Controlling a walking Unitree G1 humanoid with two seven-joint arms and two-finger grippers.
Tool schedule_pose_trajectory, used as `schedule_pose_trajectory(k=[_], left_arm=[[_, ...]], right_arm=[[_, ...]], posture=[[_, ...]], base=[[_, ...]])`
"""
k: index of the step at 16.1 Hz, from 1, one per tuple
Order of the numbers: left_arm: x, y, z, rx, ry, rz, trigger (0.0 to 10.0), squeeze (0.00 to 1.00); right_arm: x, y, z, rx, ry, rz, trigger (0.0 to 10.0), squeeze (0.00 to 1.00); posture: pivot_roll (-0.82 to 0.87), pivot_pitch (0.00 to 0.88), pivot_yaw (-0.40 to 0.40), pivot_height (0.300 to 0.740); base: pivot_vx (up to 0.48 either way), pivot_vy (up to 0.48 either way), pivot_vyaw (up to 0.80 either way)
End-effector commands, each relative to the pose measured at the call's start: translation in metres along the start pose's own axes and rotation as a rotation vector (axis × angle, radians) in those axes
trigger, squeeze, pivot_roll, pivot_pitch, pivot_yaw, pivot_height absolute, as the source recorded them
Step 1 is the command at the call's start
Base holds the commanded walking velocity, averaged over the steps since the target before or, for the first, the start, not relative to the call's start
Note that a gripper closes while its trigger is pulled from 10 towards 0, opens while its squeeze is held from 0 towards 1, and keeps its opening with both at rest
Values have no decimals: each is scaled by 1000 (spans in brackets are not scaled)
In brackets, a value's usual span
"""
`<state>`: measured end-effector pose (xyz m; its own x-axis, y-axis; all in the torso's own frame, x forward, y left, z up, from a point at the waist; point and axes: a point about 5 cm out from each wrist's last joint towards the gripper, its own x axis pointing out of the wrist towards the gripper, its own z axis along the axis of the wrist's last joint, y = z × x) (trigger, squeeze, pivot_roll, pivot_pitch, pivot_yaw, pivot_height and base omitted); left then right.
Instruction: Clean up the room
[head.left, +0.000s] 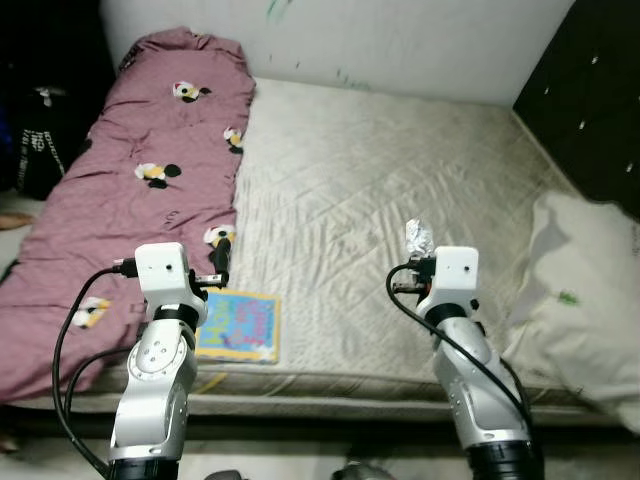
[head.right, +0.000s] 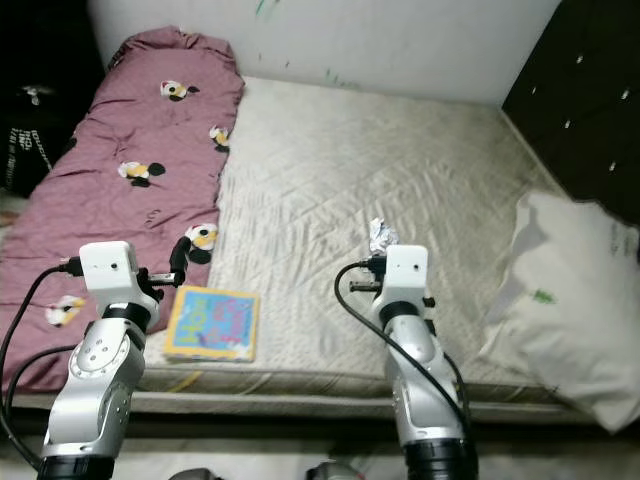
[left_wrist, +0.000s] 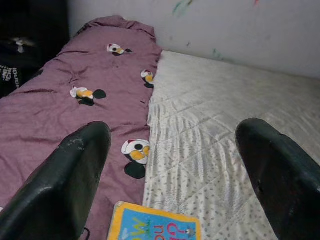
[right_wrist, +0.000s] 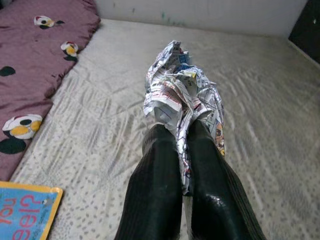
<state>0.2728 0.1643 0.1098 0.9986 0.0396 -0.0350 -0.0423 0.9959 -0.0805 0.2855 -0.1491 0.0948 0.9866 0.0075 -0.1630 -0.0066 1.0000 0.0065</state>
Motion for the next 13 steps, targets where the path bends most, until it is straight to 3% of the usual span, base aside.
schedule_pose_trajectory(k=[1,4,7,13], left_arm=[[0,-9,-1,-9,9,-31,10000,0],[1,-9,-1,-9,5,-32,10000,0],[2,-11,-1,0,2,-42,10000,0],[3,-12,0,-1,-4,-42,10000,0]], right_arm=[[-1,-9,-7,-13,31,-20,10000,0],[-1,-6,-4,1,15,8,10000,0],[-2,8,2,-17,-21,100,10000,0],[-1,8,3,-13,-25,111,10000,0]], posture=[[-15,44,-91,740],[-12,42,-94,740],[-14,37,-95,740],[-14,49,-109,740]], base=[[0,480,0],[0,480,0],[0,480,0],[0,480,0]])
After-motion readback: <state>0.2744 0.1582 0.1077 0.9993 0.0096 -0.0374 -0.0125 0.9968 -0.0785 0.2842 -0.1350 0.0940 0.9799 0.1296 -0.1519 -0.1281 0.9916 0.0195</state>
